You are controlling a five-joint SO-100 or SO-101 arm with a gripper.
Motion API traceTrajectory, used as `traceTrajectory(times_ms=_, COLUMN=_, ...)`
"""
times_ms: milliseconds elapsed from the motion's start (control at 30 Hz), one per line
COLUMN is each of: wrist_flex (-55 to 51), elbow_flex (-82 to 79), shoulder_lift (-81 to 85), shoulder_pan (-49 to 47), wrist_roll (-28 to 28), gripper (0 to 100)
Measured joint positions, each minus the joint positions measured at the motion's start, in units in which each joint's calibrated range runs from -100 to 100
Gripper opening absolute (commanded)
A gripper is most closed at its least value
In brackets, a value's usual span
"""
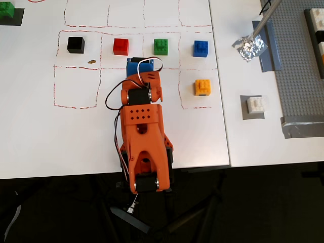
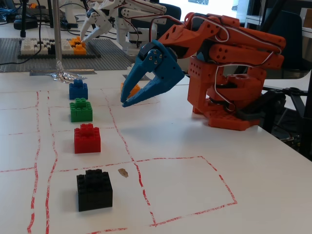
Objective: Grab the block and put it in the grey marker
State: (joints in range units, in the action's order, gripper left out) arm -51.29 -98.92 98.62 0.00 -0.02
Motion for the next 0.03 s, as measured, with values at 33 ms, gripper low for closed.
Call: traceTrajectory(times_ms=33, wrist_flex=0.0, elbow_flex=0.0, shoulder_lift=0.0, shoulder_pan=0.0, wrist_roll=0.0, gripper=0)
